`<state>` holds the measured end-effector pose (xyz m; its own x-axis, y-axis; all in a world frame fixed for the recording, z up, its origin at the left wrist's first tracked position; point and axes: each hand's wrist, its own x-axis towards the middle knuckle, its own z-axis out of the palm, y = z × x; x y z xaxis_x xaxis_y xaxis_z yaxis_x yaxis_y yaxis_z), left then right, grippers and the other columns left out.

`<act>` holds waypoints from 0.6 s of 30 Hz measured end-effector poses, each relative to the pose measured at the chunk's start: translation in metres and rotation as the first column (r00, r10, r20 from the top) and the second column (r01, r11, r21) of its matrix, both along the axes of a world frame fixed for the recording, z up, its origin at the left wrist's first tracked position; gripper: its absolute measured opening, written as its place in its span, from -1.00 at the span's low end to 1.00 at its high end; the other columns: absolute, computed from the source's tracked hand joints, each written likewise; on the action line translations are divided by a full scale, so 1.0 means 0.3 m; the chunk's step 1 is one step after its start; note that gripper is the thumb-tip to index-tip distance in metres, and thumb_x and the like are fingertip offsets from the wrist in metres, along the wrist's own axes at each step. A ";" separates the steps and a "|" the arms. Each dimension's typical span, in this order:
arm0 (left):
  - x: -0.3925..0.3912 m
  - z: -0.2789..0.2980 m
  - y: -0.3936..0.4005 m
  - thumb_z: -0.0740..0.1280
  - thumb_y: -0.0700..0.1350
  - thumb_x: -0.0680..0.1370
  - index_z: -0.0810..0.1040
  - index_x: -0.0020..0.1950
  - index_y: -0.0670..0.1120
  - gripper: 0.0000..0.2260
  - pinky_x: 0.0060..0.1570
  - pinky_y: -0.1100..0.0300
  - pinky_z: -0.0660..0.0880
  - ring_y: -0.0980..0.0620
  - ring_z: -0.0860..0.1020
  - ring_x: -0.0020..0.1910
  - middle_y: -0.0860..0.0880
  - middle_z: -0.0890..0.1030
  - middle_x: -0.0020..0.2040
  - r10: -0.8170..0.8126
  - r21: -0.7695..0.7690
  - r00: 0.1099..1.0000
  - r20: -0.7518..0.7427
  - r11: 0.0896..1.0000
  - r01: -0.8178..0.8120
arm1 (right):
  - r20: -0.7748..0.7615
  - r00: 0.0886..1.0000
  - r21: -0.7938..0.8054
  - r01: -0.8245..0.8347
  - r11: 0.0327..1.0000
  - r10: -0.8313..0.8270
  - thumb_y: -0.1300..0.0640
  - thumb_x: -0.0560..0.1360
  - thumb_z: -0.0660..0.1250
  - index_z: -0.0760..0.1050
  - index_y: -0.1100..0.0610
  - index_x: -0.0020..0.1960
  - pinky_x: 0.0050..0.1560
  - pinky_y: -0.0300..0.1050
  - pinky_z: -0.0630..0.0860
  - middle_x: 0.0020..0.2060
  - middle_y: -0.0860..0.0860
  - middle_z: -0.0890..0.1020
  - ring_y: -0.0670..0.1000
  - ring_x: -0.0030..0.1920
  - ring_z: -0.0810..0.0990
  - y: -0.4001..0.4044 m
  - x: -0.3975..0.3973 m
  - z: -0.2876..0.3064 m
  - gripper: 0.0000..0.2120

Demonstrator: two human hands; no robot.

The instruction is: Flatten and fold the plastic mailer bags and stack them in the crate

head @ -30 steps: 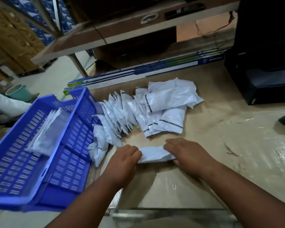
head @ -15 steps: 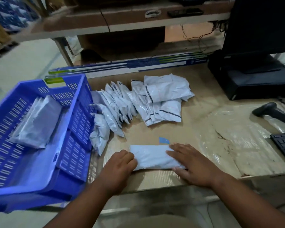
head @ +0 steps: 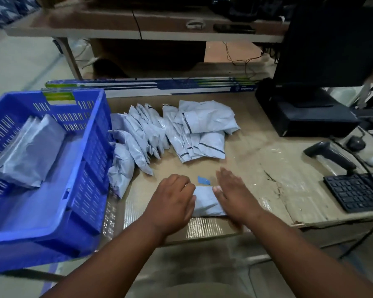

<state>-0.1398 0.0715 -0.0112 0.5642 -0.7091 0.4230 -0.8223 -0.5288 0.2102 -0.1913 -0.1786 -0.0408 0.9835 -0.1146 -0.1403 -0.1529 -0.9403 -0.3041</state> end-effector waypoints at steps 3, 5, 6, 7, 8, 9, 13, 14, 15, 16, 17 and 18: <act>-0.006 -0.003 -0.060 0.22 -0.03 0.68 0.58 0.16 -0.10 -0.79 0.12 -0.06 0.46 -0.10 0.48 0.11 -0.06 0.54 0.16 0.014 0.022 1.000 -0.012 1.000 -0.014 | -0.014 1.000 -0.003 0.003 1.000 -0.003 -0.28 0.68 -0.22 -0.03 0.06 0.72 0.67 0.12 -0.12 0.72 0.06 -0.03 0.06 0.70 -0.07 0.030 -0.038 -0.075 -0.28; -0.008 -0.020 -0.111 0.22 -0.06 0.69 0.59 0.21 -0.14 -0.77 0.20 -0.06 0.46 -0.13 0.50 0.17 -0.10 0.56 0.20 0.005 0.054 1.000 -0.006 0.999 -0.005 | 0.017 1.000 -0.103 -0.016 0.995 0.018 -0.28 0.64 -0.30 0.01 0.08 0.71 0.66 0.22 -0.09 0.71 0.09 0.03 0.10 0.70 -0.03 0.022 -0.042 -0.110 -0.25; -0.009 -0.034 -0.138 0.23 -0.09 0.69 0.60 0.24 -0.18 -0.75 0.25 -0.08 0.46 -0.16 0.52 0.21 -0.14 0.57 0.23 -0.015 0.077 1.000 0.010 0.997 0.014 | 0.025 0.999 -0.152 -0.028 0.988 0.033 -0.27 0.66 -0.28 0.06 0.09 0.70 0.65 0.27 -0.06 0.70 0.10 0.08 0.12 0.70 0.01 0.016 -0.039 -0.120 -0.27; -0.011 -0.051 -0.166 0.25 -0.11 0.68 0.61 0.28 -0.22 -0.73 0.31 -0.09 0.46 -0.21 0.53 0.26 -0.19 0.59 0.26 -0.039 0.104 0.999 0.030 0.994 0.036 | 0.034 0.999 -0.177 -0.032 0.984 0.039 -0.25 0.68 -0.24 0.11 0.11 0.69 0.64 0.31 -0.02 0.69 0.12 0.14 0.14 0.69 0.07 0.012 -0.037 -0.127 -0.29; -0.013 -0.071 -0.193 0.25 -0.12 0.67 0.61 0.32 -0.26 -0.68 0.38 -0.11 0.45 -0.24 0.53 0.32 -0.24 0.60 0.31 -0.055 0.141 0.997 0.045 0.989 0.049 | 0.048 0.998 -0.182 -0.031 0.983 0.040 -0.23 0.69 -0.20 0.16 0.13 0.68 0.63 0.34 0.00 0.67 0.14 0.19 0.16 0.68 0.12 0.011 -0.035 -0.132 -0.30; -0.019 -0.089 -0.218 0.22 -0.09 0.68 0.59 0.38 -0.28 -0.62 0.45 -0.13 0.42 -0.27 0.52 0.39 -0.27 0.59 0.36 -0.059 0.196 0.997 0.040 0.979 0.050 | 0.060 0.997 -0.187 -0.031 0.982 0.043 -0.21 0.69 -0.17 0.19 0.14 0.67 0.62 0.35 0.00 0.67 0.15 0.21 0.17 0.67 0.14 0.012 -0.034 -0.134 -0.32; -0.030 -0.141 -0.276 0.07 0.07 0.66 0.41 0.58 -0.26 -0.41 0.61 -0.21 0.22 -0.26 0.31 0.62 -0.28 0.40 0.58 0.031 0.457 0.999 -0.029 0.889 -0.014 | 0.071 0.995 -0.204 -0.047 0.978 0.063 -0.13 0.67 -0.16 0.19 0.18 0.67 0.61 0.38 -0.07 0.67 0.18 0.17 0.20 0.68 0.10 0.013 -0.033 -0.143 -0.32; -0.031 -0.148 -0.279 0.08 0.06 0.67 0.39 0.59 -0.27 -0.41 0.63 -0.20 0.17 -0.26 0.27 0.64 -0.29 0.37 0.60 0.048 0.476 0.999 -0.017 0.879 -0.035 | 0.075 0.995 -0.202 -0.042 0.979 0.058 -0.13 0.66 -0.16 0.19 0.20 0.67 0.61 0.39 -0.07 0.67 0.19 0.17 0.21 0.68 0.10 0.013 -0.032 -0.143 -0.31; -0.031 -0.154 -0.281 0.08 0.06 0.67 0.36 0.61 -0.27 -0.40 0.64 -0.20 0.12 -0.26 0.22 0.66 -0.30 0.33 0.62 0.059 0.488 0.998 0.006 0.871 -0.054 | 0.078 0.995 -0.205 -0.040 0.978 0.057 -0.13 0.66 -0.16 0.18 0.21 0.68 0.61 0.39 -0.07 0.67 0.19 0.16 0.21 0.68 0.09 0.013 -0.032 -0.142 -0.30; -0.031 -0.156 -0.283 0.07 0.06 0.68 0.31 0.63 -0.28 -0.39 0.65 -0.19 0.08 -0.25 0.17 0.68 -0.30 0.28 0.64 0.062 0.499 0.998 0.029 0.864 -0.069 | 0.076 0.995 -0.210 -0.042 0.977 0.059 -0.13 0.65 -0.17 0.15 0.21 0.68 0.61 0.39 -0.08 0.68 0.19 0.14 0.21 0.68 0.07 0.016 -0.031 -0.141 -0.30; -0.032 -0.156 -0.284 0.04 0.06 0.68 0.24 0.66 -0.28 -0.38 0.66 -0.18 0.03 -0.24 0.10 0.70 -0.30 0.22 0.66 0.060 0.513 0.997 0.044 0.855 -0.074 | 0.075 0.995 -0.212 -0.043 0.976 0.060 -0.13 0.65 -0.18 0.13 0.21 0.68 0.61 0.38 -0.10 0.68 0.19 0.12 0.21 0.69 0.05 0.019 -0.030 -0.140 -0.29; -0.033 -0.156 -0.285 0.00 0.06 0.69 0.16 0.68 -0.28 -0.37 0.67 -0.18 -0.01 -0.23 0.03 0.71 -0.30 0.14 0.68 0.055 0.533 0.997 0.045 0.843 -0.070 | 0.075 0.996 -0.210 -0.041 0.977 0.057 -0.13 0.65 -0.18 0.13 0.21 0.69 0.61 0.38 -0.11 0.69 0.19 0.12 0.21 0.69 0.05 0.021 -0.029 -0.144 -0.29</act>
<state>-0.1499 -0.0141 -0.0581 0.6090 -0.7931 0.0044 -0.7848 -0.6034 -0.1415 -0.2001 -0.1724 -0.0839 0.9957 -0.0843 -0.0386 -0.0881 -0.9900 -0.1104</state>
